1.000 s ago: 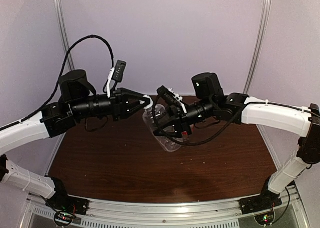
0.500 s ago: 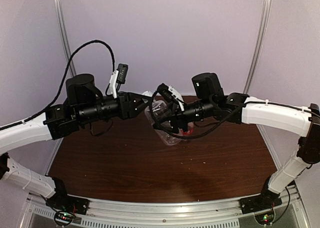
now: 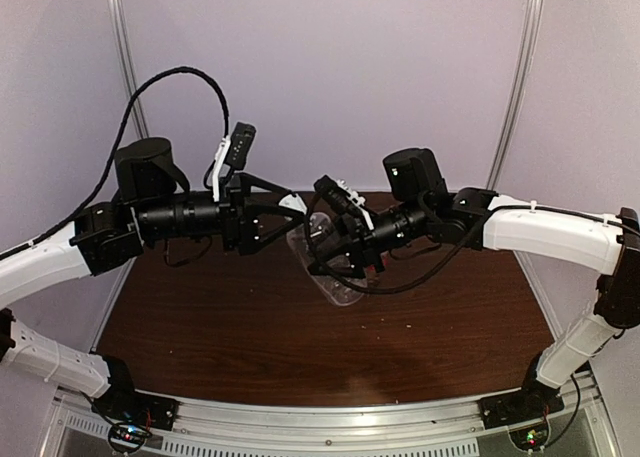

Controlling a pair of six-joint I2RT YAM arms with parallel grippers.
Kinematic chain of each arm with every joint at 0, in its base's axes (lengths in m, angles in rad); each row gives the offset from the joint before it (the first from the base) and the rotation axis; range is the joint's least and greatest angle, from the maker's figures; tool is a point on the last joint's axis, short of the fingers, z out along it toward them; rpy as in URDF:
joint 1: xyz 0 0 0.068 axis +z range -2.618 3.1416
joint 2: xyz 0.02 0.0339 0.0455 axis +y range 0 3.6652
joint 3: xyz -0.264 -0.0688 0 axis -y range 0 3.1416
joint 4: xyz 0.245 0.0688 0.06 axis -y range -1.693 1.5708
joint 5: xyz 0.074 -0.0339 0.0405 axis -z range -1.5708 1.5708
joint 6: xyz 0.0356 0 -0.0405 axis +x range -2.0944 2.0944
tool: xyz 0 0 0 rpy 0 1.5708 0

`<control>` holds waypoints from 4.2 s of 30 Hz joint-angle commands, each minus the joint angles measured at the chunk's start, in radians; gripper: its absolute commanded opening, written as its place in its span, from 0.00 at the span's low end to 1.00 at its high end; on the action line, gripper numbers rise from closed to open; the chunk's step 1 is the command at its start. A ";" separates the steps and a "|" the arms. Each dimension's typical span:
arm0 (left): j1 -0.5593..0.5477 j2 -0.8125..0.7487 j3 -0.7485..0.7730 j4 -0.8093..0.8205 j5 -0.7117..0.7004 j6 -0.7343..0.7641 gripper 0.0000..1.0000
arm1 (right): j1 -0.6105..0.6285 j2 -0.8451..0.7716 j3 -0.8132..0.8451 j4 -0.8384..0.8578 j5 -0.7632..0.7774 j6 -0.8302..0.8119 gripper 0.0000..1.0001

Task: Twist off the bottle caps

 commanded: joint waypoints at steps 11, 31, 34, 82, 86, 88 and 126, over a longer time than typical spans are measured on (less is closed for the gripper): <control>0.092 0.050 0.088 0.028 0.482 0.180 0.73 | 0.004 -0.019 0.008 -0.020 -0.330 -0.069 0.38; 0.094 0.135 0.086 0.161 0.577 0.089 0.28 | 0.005 -0.023 0.004 -0.029 -0.274 -0.074 0.38; 0.094 0.102 0.060 0.154 0.485 0.063 0.22 | 0.004 -0.036 0.004 -0.027 -0.200 -0.061 0.37; 0.045 0.342 -0.348 0.368 -0.470 0.045 0.31 | -0.197 -0.237 -0.188 0.155 0.290 0.243 0.36; 0.071 0.455 -0.361 0.437 -0.454 0.034 0.31 | -0.209 -0.251 -0.211 0.158 0.284 0.245 0.37; 0.077 0.507 -0.367 0.469 -0.452 0.032 0.31 | -0.216 -0.254 -0.221 0.162 0.281 0.246 0.37; 0.108 0.263 -0.261 0.240 -0.153 0.100 0.82 | -0.225 -0.233 -0.299 0.195 0.088 0.202 0.38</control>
